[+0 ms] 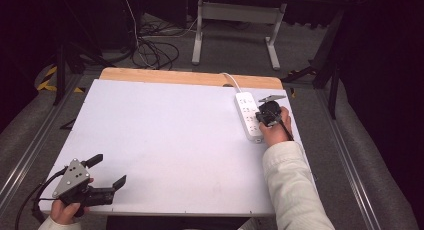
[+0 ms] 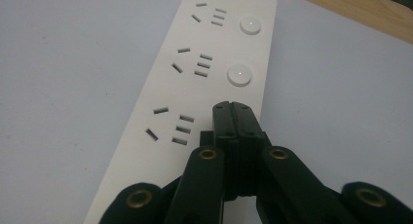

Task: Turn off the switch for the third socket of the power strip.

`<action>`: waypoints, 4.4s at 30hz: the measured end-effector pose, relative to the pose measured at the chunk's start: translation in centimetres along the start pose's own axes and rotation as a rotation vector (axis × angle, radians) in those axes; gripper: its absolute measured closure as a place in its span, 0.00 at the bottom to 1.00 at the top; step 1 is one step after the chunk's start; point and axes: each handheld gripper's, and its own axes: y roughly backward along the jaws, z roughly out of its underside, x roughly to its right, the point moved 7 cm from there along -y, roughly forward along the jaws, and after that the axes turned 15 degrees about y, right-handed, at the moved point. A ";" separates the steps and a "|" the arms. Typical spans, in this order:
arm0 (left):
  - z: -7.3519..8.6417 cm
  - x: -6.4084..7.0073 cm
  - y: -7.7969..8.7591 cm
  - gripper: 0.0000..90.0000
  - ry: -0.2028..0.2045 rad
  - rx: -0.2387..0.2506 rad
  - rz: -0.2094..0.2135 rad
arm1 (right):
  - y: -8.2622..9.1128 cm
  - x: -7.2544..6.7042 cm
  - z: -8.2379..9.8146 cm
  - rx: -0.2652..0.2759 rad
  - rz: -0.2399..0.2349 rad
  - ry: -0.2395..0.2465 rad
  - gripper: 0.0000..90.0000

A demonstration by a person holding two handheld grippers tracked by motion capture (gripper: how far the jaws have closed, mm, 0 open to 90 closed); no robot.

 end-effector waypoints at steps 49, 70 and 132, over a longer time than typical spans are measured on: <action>0.0 -0.1 -0.3 0.04 0.001 -0.003 -0.005 | 4.0 -0.2 -2.1 0.150 0.021 0.016 1.00; -0.1 0.0 -0.5 0.04 0.000 -0.003 0.003 | 8.0 -1.6 -2.9 0.245 -0.042 0.021 0.77; -0.2 0.1 -0.5 0.04 0.006 0.008 0.002 | 12.8 -11.9 7.3 0.449 -0.345 0.031 0.36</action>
